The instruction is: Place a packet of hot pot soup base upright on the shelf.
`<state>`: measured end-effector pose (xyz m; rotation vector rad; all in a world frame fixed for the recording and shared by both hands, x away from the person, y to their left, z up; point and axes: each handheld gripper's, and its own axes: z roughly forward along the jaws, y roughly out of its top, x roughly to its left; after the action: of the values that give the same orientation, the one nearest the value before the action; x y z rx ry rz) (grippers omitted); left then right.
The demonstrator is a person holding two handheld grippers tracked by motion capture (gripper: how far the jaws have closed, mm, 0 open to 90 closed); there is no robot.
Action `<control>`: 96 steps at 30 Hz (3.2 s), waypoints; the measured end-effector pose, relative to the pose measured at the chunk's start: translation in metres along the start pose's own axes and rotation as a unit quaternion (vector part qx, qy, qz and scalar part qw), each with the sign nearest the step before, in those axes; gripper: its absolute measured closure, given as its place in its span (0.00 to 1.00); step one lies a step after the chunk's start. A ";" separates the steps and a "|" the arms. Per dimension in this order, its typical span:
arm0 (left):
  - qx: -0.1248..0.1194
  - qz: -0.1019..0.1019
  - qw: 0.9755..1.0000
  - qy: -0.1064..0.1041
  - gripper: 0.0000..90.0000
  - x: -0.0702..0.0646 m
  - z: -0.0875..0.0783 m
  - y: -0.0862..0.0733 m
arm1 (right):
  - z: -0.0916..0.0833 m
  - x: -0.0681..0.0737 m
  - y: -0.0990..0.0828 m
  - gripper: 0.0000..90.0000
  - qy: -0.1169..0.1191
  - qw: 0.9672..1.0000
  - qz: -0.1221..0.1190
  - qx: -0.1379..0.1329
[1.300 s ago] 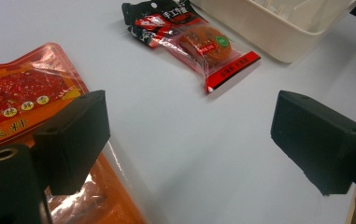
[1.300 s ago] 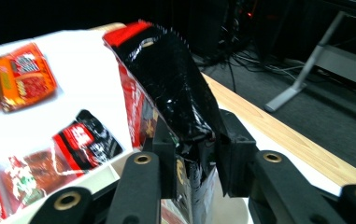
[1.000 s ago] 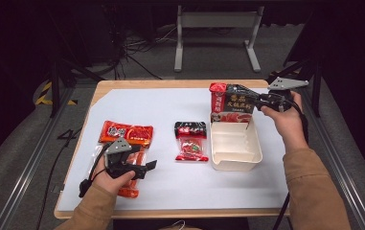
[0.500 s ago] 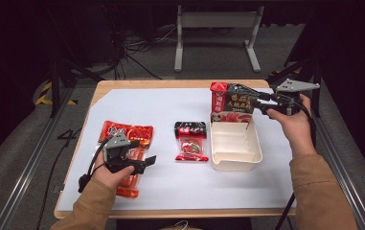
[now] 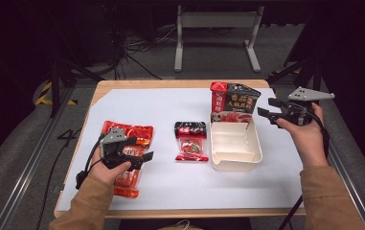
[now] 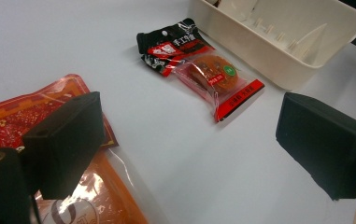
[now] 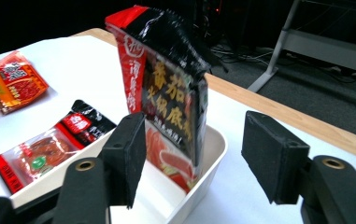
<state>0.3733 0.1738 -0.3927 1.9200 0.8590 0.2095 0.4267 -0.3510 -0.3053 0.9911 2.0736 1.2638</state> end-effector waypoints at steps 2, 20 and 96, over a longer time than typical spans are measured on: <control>-0.001 0.000 1.000 0.001 0.10 0.001 -0.002 0.000 | -0.004 0.003 -0.006 0.42 -0.002 1.000 0.002 0.006; -0.013 0.027 0.999 0.018 0.09 0.010 -0.033 0.015 | -0.017 0.017 -0.058 0.38 -0.003 0.999 0.036 0.027; 0.059 -0.056 0.992 0.098 0.31 0.160 -0.028 0.003 | -0.002 0.011 -0.111 0.42 -0.017 0.998 0.033 0.052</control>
<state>0.4790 0.2964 -0.4098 1.9760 1.1297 0.2896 0.3831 -0.3763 -0.4045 1.1287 2.1133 1.1725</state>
